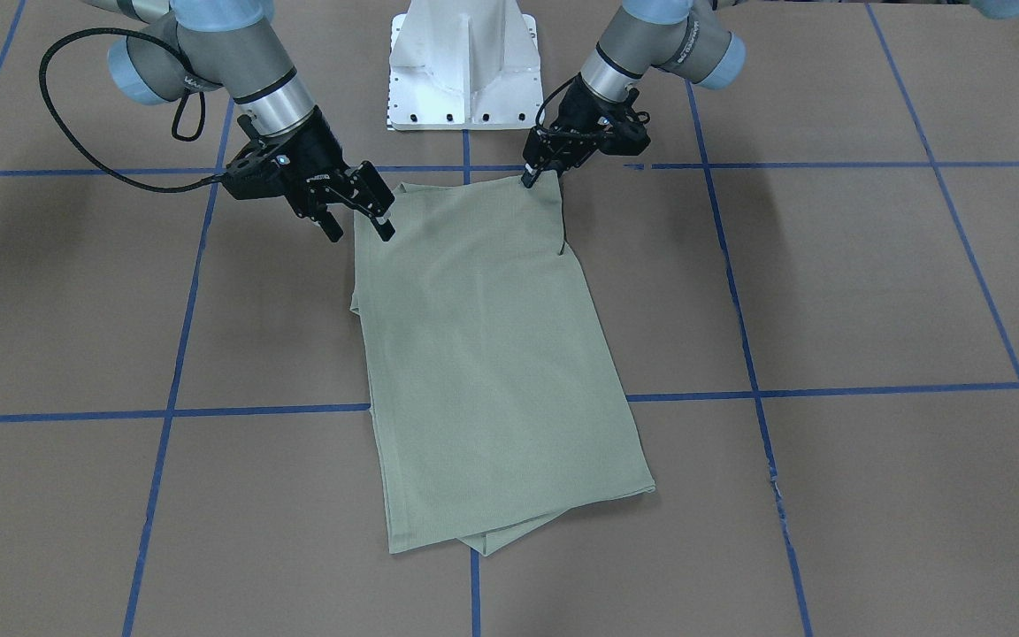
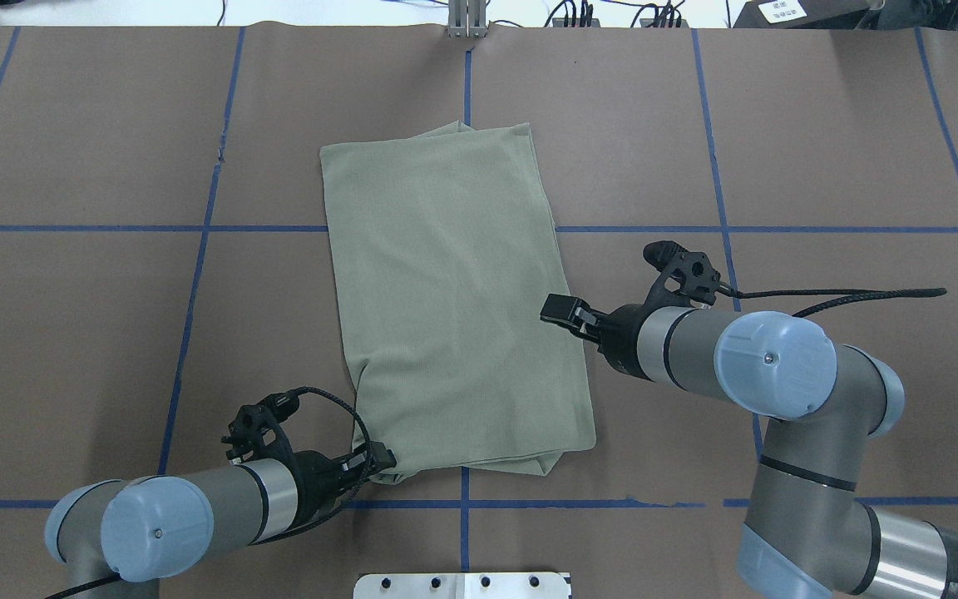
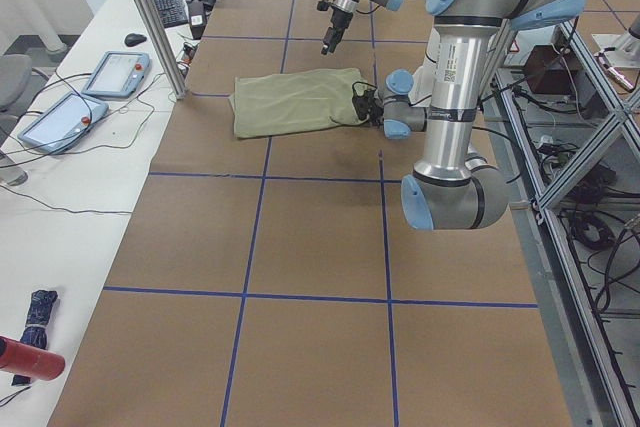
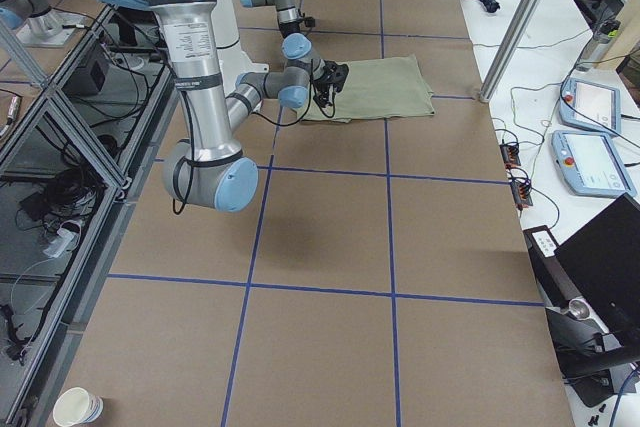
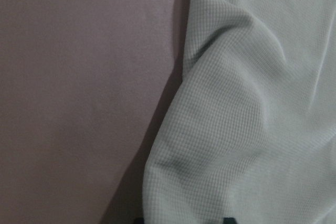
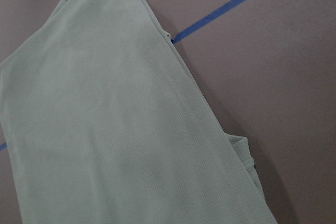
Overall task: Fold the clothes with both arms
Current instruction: 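Grasp the near corners of the shirt with both grippers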
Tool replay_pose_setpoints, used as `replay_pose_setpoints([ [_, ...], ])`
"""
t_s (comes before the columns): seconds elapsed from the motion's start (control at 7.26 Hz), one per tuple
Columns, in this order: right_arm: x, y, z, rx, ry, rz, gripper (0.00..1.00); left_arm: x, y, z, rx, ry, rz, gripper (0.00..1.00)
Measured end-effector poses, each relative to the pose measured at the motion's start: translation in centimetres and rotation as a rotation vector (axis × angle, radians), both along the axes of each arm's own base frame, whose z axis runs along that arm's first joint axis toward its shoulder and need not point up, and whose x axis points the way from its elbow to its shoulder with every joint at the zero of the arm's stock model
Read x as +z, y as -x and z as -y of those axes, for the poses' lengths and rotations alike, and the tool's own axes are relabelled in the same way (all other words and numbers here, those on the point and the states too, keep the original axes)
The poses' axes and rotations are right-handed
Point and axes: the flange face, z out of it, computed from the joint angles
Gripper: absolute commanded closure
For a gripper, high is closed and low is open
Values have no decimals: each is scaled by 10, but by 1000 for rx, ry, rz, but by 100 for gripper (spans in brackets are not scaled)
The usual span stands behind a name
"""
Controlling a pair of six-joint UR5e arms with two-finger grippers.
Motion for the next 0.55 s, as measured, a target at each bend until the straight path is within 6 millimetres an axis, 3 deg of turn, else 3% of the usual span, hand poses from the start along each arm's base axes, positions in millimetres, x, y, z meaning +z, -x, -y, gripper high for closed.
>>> replay_pose_setpoints([
  [0.28,5,13,-12,41,160,-43,4,-7,4,2,1,-11,-13,100],
  [0.55,-9,21,-40,48,303,-103,5,-15,5,2,2,-15,-27,100],
])
